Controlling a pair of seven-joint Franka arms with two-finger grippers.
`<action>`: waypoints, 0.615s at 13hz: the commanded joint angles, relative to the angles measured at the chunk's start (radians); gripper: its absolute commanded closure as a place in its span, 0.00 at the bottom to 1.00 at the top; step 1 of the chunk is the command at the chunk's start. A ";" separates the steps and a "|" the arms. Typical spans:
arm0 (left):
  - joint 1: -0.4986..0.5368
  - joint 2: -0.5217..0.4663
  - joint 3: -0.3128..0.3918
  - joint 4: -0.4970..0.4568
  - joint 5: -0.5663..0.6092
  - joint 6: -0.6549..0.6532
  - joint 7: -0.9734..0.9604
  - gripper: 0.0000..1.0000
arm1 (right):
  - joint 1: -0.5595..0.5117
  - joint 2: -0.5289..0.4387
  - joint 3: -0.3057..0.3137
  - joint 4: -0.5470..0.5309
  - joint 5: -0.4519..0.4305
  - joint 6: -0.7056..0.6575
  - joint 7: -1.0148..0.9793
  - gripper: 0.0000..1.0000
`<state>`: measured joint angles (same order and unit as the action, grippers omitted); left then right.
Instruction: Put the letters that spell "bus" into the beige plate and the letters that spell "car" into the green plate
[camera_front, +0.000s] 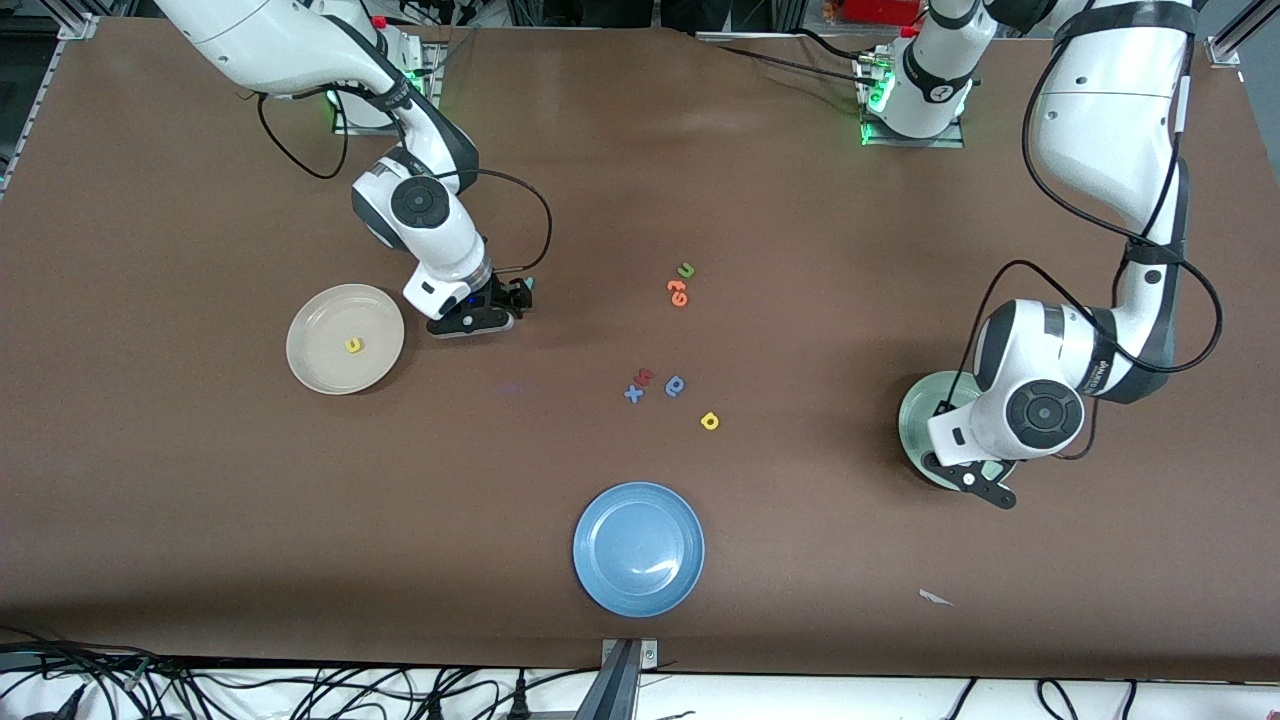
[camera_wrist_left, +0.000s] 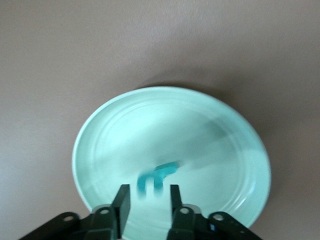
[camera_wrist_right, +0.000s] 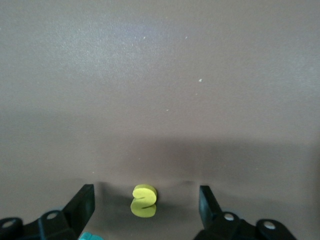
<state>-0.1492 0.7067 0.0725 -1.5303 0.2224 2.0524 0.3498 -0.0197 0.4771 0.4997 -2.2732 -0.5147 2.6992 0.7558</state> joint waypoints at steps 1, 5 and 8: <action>0.000 -0.001 -0.014 0.041 -0.179 -0.015 -0.051 0.00 | 0.001 0.006 -0.004 -0.006 -0.028 0.021 0.027 0.12; -0.103 0.020 -0.022 0.059 -0.374 0.027 -0.445 0.00 | 0.001 0.006 -0.004 -0.014 -0.034 0.021 0.027 0.34; -0.226 0.063 -0.023 0.068 -0.376 0.153 -0.793 0.00 | 0.001 0.005 -0.004 -0.017 -0.036 0.021 0.027 0.55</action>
<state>-0.3073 0.7247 0.0339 -1.4991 -0.1286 2.1499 -0.2657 -0.0199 0.4800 0.4968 -2.2758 -0.5247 2.7001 0.7562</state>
